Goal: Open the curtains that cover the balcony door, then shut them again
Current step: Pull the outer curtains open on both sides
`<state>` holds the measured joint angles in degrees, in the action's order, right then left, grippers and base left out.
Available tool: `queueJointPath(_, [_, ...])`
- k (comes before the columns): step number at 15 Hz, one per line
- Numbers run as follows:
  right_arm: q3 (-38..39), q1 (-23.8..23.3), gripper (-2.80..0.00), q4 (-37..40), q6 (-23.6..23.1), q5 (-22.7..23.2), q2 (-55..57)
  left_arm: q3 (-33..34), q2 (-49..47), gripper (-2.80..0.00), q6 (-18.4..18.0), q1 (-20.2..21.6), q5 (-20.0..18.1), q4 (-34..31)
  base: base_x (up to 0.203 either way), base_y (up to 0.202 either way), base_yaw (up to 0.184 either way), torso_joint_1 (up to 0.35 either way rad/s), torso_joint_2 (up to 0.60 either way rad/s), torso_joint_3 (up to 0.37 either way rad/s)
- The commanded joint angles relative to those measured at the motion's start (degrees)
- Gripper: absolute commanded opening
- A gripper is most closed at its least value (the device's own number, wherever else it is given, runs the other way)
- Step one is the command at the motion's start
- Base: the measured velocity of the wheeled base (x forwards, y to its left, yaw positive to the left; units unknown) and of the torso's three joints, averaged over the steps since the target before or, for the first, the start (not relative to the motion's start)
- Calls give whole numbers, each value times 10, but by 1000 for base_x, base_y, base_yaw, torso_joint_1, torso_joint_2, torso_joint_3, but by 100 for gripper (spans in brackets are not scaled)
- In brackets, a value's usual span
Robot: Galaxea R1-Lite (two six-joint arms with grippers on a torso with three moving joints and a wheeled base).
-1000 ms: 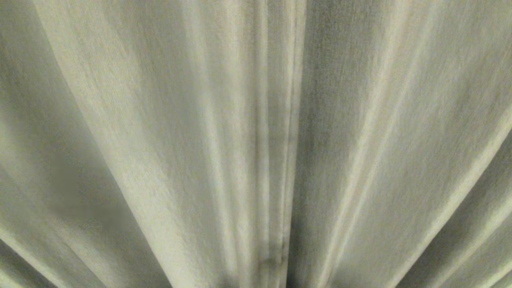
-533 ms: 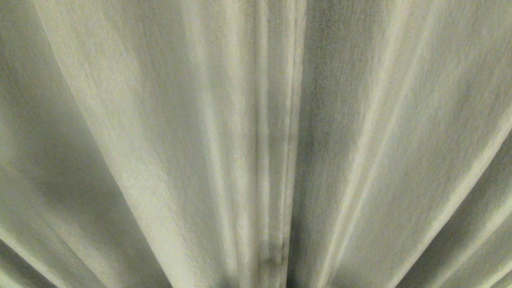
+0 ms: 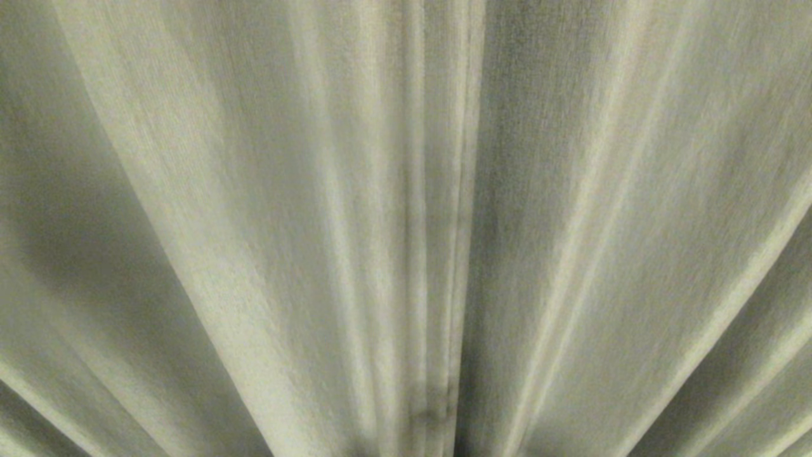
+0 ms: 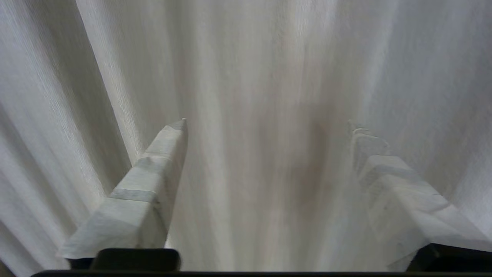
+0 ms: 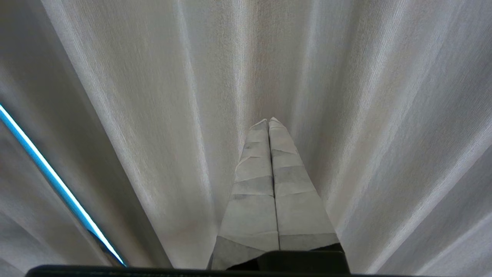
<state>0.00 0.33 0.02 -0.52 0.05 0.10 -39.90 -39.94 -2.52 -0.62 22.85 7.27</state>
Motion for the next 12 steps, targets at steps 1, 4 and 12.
queueJointPath(1, [0,0,-280,0,0,0,0,-13,-37,0,1,20,4,11,0,0,0,0,0,0])
queueJointPath(4, [0,0,-280,0,0,0,0,-17,-86,0,2,27,5,77,0,0,0,0,0,0])
queueJointPath(12, [0,0,-280,0,0,0,0,-82,-261,0,18,45,-4,197,0,0,0,0,0,0])
